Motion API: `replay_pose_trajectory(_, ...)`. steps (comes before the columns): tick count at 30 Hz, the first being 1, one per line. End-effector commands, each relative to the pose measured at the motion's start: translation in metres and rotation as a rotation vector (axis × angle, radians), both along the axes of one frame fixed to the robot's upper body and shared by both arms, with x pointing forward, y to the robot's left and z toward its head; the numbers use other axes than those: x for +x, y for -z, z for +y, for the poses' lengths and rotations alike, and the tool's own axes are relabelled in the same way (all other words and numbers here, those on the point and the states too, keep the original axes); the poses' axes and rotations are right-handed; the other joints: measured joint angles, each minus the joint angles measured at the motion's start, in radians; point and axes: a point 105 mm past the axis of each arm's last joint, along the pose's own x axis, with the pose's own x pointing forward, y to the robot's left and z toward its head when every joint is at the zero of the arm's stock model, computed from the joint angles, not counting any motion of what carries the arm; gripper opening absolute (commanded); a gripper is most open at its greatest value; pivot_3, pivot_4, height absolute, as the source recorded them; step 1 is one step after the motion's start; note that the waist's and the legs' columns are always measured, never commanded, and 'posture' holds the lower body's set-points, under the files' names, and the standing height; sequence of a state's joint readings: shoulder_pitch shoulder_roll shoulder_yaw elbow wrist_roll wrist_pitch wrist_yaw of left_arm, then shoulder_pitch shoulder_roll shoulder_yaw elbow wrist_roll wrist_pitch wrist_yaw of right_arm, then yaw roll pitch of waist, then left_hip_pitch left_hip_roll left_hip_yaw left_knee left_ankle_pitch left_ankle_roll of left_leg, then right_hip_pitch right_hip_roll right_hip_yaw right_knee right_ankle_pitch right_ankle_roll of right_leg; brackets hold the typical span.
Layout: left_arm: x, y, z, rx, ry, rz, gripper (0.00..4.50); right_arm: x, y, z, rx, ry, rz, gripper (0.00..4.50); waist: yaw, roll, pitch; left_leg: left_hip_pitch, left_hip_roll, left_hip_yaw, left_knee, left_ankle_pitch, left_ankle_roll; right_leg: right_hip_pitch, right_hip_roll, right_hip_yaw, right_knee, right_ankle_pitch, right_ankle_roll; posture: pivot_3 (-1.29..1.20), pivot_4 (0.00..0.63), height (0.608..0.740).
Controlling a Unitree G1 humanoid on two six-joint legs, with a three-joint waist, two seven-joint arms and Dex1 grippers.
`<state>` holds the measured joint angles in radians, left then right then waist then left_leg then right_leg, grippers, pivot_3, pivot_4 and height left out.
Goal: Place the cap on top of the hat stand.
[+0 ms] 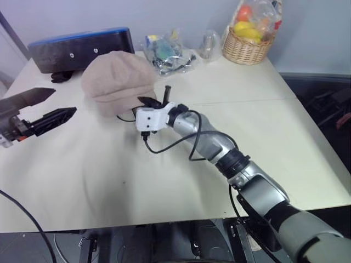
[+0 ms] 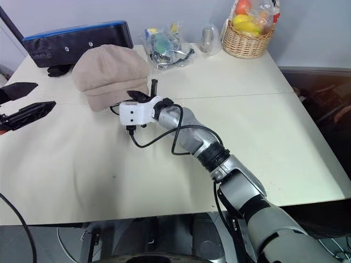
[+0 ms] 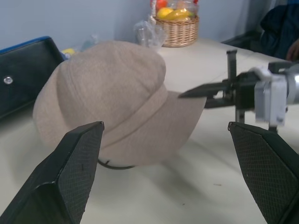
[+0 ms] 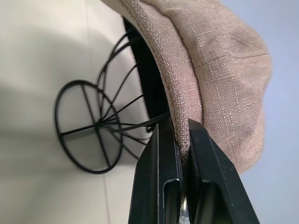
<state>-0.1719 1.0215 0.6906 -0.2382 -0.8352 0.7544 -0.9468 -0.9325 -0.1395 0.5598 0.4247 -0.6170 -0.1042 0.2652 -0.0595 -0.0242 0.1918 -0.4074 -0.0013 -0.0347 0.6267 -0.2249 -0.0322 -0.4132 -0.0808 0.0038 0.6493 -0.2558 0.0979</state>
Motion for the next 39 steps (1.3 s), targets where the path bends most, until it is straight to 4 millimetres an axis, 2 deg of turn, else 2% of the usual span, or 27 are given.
replay_pose_trajectory(1,0.005,-0.003,-0.005,0.055,0.014,-0.023,4.5,-0.003,0.009,0.005,0.009,-0.018,0.037,0.04,0.0,0.0,0.0,0.0,0.0,0.0,0.0,0.0,0.0,0.0,0.0,0.0,0.0,0.0,0.0,0.0,0.15,0.74)
replay_pose_trajectory(2,0.007,-0.002,-0.007,0.062,0.019,-0.022,4.5,-0.004,0.009,0.004,0.02,-0.019,0.049,0.7,0.002,0.0,0.0,0.0,0.0,0.0,0.0,0.0,0.0,0.0,0.0,0.0,0.0,0.0,0.0,0.0,0.15,0.74)
replay_pose_trajectory(4,0.01,0.0,-0.01,0.075,0.026,-0.022,4.5,-0.005,0.008,0.004,0.026,-0.022,0.05,1.5,0.004,0.0,0.0,0.0,0.0,0.0,0.0,0.0,0.0,0.0,0.0,0.0,0.0,0.0,0.0,0.0,0.15,0.74)
replay_pose_trajectory(8,0.015,0.004,-0.02,0.106,0.042,-0.031,4.5,-0.015,0.006,-0.002,0.028,-0.067,0.082,3.5,0.008,0.0,0.0,-0.001,0.0,0.0,0.0,0.0,0.0,0.0,0.0,0.0,0.0,0.0,0.0,0.0,0.15,0.74)
replay_pose_trajectory(11,0.015,0.008,-0.034,0.15,0.068,-0.044,4.5,-0.023,0.0,-0.02,0.054,-0.083,0.133,3.5,0.017,0.0,0.0,-0.001,0.0,0.0,0.0,0.0,0.0,0.0,0.0,0.0,-0.001,0.0,0.0,0.0,0.15,0.74)
replay_pose_trajectory(14,0.014,0.015,-0.052,0.24,0.092,-0.063,4.5,-0.034,-0.008,-0.048,0.078,-0.09,0.213,3.5,0.022,0.0,0.0,-0.001,0.0,0.0,0.002,0.0,0.0,0.001,-0.001,0.0,-0.001,0.0,0.0,0.0,0.15,0.74)
replay_pose_trajectory(20,0.015,0.032,-0.082,0.549,0.076,-0.186,4.5,-0.065,-0.033,-0.119,0.226,-0.113,0.574,3.5,0.038,0.0,0.001,-0.001,-0.001,0.0,0.002,0.0,0.0,0.002,-0.001,0.0,-0.002,0.0,0.0,0.0,0.15,0.74)
replay_pose_trajectory(23,0.028,0.042,-0.091,0.772,0.005,-0.317,4.5,-0.088,-0.054,-0.154,0.324,-0.129,0.832,4.29,0.046,0.003,0.002,0.0,0.0,0.001,0.002,0.0,0.0,0.002,-0.001,0.0,-0.002,0.0,0.0,0.0,0.15,0.74)
replay_pose_trajectory(24,0.033,0.044,-0.094,0.814,-0.017,-0.361,4.5,-0.096,-0.059,-0.16,0.328,-0.14,0.889,4.41,0.048,0.003,0.002,0.0,0.0,0.001,0.002,0.0,0.0,0.002,-0.001,0.0,-0.002,0.0,0.0,0.0,0.15,0.74)
replay_pose_trajectory(29,0.055,0.046,-0.11,0.876,-0.141,-0.499,4.5,-0.133,-0.081,-0.171,0.361,-0.257,1.13,4.41,0.048,0.003,0.002,-0.001,0.0,0.001,0.003,0.0,0.001,0.003,-0.001,0.0,-0.003,-0.001,-0.002,0.0,0.15,0.74)
replay_pose_trajectory(34,0.069,0.061,-0.124,0.939,-0.16,-0.552,4.5,-0.139,-0.099,-0.172,0.439,-0.295,1.163,4.41,0.047,0.003,0.002,-0.001,0.0,0.001,0.003,-0.001,0.001,0.003,-0.001,0.0,-0.004,0.0,0.0,0.0,0.15,0.74)
replay_pose_trajectory(39,0.078,0.074,-0.129,0.969,-0.158,-0.547,4.5,-0.135,-0.116,-0.175,0.503,-0.289,1.127,4.41,0.049,0.003,0.002,-0.002,0.0,0.001,0.003,-0.001,0.001,0.002,-0.001,0.0,-0.003,0.0,0.0,0.0,0.15,0.74)
